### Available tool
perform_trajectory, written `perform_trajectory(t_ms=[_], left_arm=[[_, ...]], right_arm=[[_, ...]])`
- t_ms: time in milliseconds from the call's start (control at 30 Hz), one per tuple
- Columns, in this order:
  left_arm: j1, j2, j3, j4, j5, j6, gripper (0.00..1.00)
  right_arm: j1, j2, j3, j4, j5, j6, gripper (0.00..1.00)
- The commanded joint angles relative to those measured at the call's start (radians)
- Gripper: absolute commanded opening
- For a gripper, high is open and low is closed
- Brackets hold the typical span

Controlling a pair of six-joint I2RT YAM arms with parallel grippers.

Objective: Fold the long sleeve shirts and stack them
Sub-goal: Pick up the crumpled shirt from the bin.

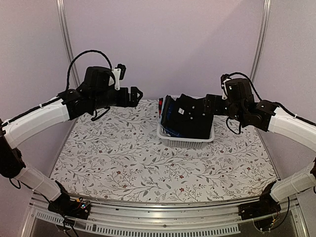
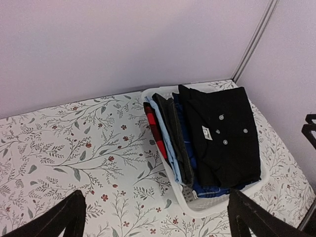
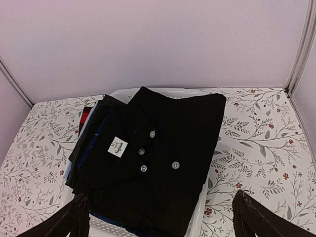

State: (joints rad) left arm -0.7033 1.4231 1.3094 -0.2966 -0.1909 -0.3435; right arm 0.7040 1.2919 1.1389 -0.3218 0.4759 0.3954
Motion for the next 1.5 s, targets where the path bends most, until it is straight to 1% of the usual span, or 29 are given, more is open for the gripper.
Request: perform_trajectory(t_ms=[0, 233, 433, 567, 667, 800, 900, 1100, 1333, 1467], left_arm=[[0.021, -0.028, -0.013, 0.004, 0.031, 0.006, 1.0], [0.034, -0.034, -0.015, -0.005, 0.071, 0.0, 1.0], [0.042, -0.033, -0.022, -0.012, 0.102, -0.009, 1.0], [0.044, -0.026, -0.027, -0.026, 0.127, -0.022, 1.0], [0.045, -0.028, -0.04, -0.029, 0.145, -0.032, 1.0], [0.048, -0.042, -0.058, -0.03, 0.151, -0.038, 1.0], [0.049, -0.044, -0.063, -0.037, 0.153, -0.037, 1.0], [0.051, -0.039, -0.07, -0.032, 0.161, -0.045, 1.0], [0.054, -0.026, -0.067, -0.034, 0.17, -0.048, 1.0], [0.057, -0.026, -0.067, -0.037, 0.169, -0.049, 1.0]], right_arm=[[-0.026, 0.024, 0.032, -0.017, -0.037, -0.004, 0.99], [-0.132, 0.078, 0.052, -0.078, -0.131, 0.028, 0.99], [-0.245, 0.136, 0.05, -0.062, -0.267, 0.038, 0.99], [-0.264, 0.215, 0.092, -0.056, -0.275, 0.017, 0.99], [-0.298, 0.266, 0.11, -0.047, -0.312, 0.026, 0.99], [-0.31, 0.349, 0.178, -0.055, -0.367, 0.01, 0.94], [-0.285, 0.394, 0.249, -0.088, -0.355, 0.001, 0.93], [-0.168, 0.518, 0.402, -0.18, -0.183, -0.03, 0.93], [-0.074, 0.675, 0.575, -0.223, -0.247, -0.036, 0.95], [-0.03, 0.74, 0.596, -0.217, -0.301, -0.027, 0.97]])
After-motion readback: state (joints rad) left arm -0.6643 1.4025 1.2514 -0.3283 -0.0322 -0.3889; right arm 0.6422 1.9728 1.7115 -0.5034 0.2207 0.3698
